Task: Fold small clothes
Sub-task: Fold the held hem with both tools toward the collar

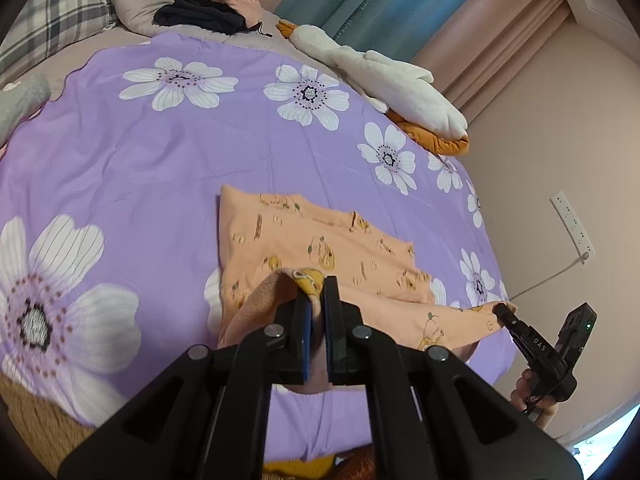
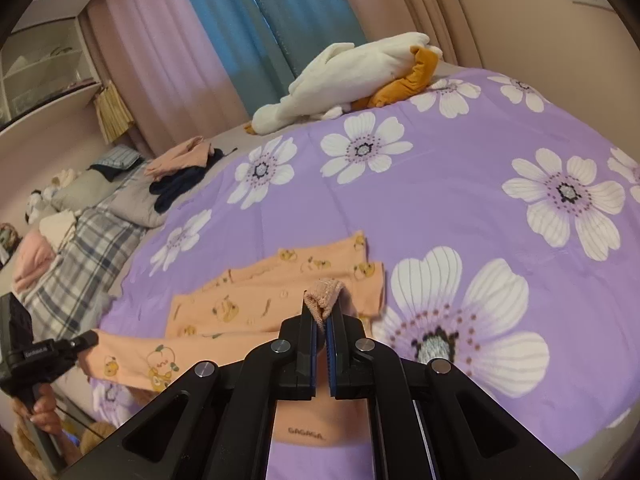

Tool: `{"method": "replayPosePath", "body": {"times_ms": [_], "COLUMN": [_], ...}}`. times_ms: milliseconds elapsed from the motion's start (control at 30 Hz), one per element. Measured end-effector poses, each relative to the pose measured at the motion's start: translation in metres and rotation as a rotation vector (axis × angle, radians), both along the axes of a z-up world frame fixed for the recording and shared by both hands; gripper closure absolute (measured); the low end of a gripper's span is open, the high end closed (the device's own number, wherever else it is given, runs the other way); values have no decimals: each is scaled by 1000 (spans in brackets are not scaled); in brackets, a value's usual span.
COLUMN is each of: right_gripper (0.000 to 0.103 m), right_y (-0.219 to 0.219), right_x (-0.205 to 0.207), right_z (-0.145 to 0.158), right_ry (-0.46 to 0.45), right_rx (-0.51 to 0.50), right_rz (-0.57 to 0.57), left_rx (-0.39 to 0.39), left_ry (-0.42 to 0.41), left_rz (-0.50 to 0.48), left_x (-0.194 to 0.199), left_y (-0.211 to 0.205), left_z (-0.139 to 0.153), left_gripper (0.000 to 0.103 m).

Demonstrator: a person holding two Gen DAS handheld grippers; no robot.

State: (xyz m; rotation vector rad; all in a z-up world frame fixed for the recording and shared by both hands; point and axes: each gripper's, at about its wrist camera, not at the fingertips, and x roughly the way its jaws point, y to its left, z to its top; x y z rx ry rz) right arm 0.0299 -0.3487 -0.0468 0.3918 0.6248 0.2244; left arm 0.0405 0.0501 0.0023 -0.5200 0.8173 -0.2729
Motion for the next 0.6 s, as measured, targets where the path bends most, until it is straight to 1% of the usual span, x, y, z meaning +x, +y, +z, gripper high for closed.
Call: {"method": "replayPosePath", "body": {"times_ms": [267, 333, 467, 600], "right_gripper": [98, 98, 98, 98], "right_y": [3, 5, 11, 19], "right_x": [53, 69, 101, 129], "right_z": [-10, -12, -20, -28], "right_ry": [47, 63, 101, 132], "right_rx": [20, 10, -7, -28], "right_rz": [-9, -19, -22, -16], "left_rx": [34, 50, 41, 84], "left_ry": [59, 84, 148, 179], "left_rz": [11, 18, 3, 27], "left_x": [64, 83, 114, 138], "left_y": [-4, -4, -3, -1], "left_z": [-16, -24, -39, -53], "left_gripper": [98, 98, 98, 98]}}
